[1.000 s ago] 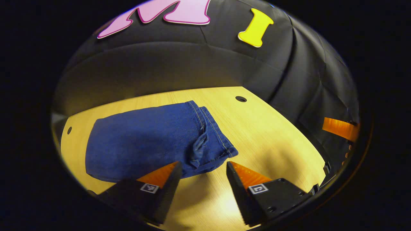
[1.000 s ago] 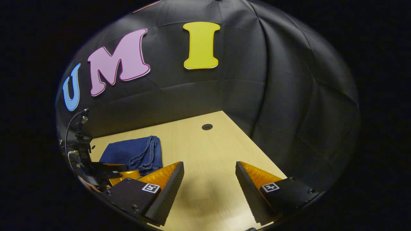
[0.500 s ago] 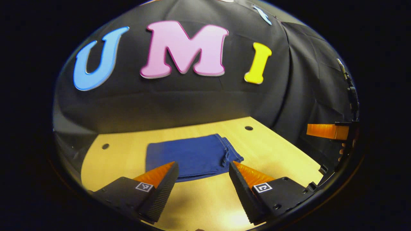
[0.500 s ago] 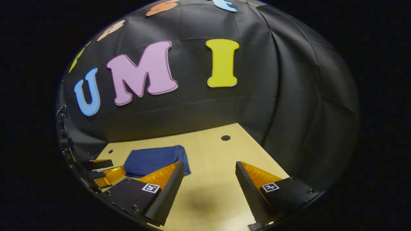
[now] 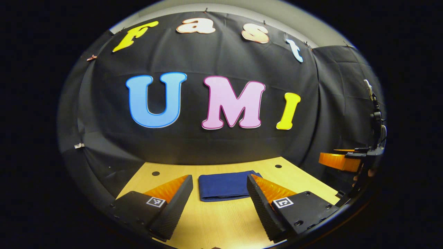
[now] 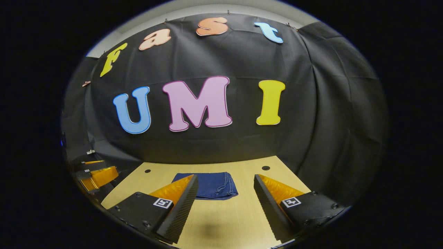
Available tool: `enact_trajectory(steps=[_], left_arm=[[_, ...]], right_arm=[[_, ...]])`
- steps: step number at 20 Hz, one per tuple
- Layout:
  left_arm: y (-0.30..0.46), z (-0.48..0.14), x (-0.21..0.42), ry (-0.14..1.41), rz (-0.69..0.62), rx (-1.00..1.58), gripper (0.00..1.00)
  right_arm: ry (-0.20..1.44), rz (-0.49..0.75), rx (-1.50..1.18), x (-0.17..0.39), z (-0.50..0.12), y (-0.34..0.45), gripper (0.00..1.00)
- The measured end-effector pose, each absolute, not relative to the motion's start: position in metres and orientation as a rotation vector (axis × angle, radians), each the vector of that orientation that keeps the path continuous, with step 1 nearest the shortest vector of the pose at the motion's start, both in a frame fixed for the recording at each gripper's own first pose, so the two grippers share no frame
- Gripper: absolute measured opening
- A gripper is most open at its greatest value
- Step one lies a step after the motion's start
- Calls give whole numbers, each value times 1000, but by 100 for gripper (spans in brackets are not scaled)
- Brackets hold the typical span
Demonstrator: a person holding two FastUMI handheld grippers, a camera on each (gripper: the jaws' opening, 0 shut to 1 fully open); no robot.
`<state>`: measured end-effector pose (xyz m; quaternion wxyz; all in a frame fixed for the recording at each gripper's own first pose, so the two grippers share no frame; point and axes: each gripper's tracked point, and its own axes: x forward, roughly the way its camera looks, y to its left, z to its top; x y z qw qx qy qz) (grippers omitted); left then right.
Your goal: Grasp the waist and the cuffs of the jeans and fold them to make the two legs overlap; first hold the waist and fold one-third of the jeans toward the cuffs, then hold the cuffs and fold the remaining one-third in the same direction to finish folding.
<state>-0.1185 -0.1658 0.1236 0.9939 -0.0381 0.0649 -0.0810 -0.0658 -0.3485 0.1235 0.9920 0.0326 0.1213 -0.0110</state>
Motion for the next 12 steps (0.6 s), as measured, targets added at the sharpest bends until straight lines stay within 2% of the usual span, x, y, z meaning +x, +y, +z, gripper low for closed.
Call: enact_trajectory(steps=[3, 4, 5, 12], left_arm=[[-151, 137, -144, 91, -131, -93, 97], [-148, 144, -150, 86, -124, -95, 100], [-146, 146, -155, 83, -116, -96, 97], [-135, 151, -164, 65, 5, -145, 97]], right_arm=[[233, -7, 53, -88, 129, -329, 98], [224, -3, 52, -93, 130, -327, 98], [218, 6, 52, -95, 131, -324, 98], [215, 111, 27, -93, 140, -315, 98]])
